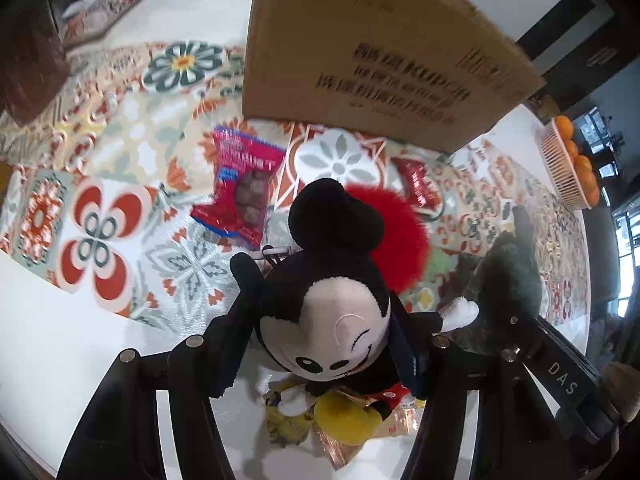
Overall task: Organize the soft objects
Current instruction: 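Carry Mickey plush and green glove over the box and release both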
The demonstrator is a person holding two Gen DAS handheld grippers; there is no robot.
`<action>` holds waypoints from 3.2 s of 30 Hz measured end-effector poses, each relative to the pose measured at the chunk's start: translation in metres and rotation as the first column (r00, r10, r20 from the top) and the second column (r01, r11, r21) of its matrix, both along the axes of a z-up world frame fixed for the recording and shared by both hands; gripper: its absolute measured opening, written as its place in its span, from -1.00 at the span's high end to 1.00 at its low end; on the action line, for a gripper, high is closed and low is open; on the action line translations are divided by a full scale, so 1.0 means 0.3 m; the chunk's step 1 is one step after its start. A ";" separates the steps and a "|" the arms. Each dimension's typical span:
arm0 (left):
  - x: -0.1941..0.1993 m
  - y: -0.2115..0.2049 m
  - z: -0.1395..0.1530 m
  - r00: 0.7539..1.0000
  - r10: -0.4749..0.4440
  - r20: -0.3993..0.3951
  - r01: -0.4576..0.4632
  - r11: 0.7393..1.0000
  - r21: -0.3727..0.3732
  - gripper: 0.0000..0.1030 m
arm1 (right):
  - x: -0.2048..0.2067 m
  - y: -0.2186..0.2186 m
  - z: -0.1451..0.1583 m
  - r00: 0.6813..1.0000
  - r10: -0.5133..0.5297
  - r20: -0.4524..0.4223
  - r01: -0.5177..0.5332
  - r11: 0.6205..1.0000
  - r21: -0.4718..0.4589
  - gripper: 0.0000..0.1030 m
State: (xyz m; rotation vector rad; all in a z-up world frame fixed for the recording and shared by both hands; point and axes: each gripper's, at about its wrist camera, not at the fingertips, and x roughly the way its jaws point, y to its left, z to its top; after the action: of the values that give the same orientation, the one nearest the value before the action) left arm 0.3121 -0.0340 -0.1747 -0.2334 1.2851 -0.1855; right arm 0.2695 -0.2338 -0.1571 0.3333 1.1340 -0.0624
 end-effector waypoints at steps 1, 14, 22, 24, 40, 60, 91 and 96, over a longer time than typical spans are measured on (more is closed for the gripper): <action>-0.005 0.002 0.016 1.000 -0.001 0.014 0.001 1.000 0.000 -0.20 | 0.000 0.002 0.015 1.000 0.000 0.009 0.000 1.000 0.001 0.13; -0.069 0.039 0.258 0.973 -0.021 0.228 0.014 0.999 0.030 -0.20 | -0.044 0.049 0.206 0.989 0.034 0.147 -0.036 0.999 0.014 0.13; -0.085 0.042 0.391 0.927 -0.041 0.373 0.013 0.997 0.076 -0.20 | -0.058 0.062 0.327 0.968 0.048 0.246 -0.050 0.999 0.004 0.13; -0.084 0.041 0.426 0.913 -0.050 0.405 0.015 0.996 0.089 -0.21 | -0.058 0.064 0.357 0.961 0.052 0.270 -0.054 0.999 0.002 0.13; 0.057 0.048 0.625 0.837 -0.047 0.545 -0.005 0.995 0.095 -0.21 | 0.076 0.089 0.560 0.908 0.100 0.406 -0.091 0.995 -0.042 0.12; 0.359 0.030 0.696 0.834 0.020 0.551 -0.075 0.994 0.079 -0.21 | 0.359 0.087 0.644 0.894 0.212 0.394 -0.181 0.977 -0.114 0.12; 0.695 -0.061 0.356 0.958 0.024 0.285 -0.065 0.988 0.137 -0.72 | 0.717 0.152 0.306 0.909 0.411 0.063 -0.405 0.910 -0.093 -0.56; 0.675 -0.053 0.406 0.950 0.012 0.312 -0.077 0.978 0.196 -0.76 | 0.696 0.172 0.329 0.903 0.423 0.073 -0.410 0.900 -0.148 -0.57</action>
State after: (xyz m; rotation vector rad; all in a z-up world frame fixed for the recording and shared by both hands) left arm 0.5147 -0.0499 -0.0529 -0.0511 0.9761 -0.0460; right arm 0.4784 -0.1823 -0.0585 -0.0290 1.0709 0.2578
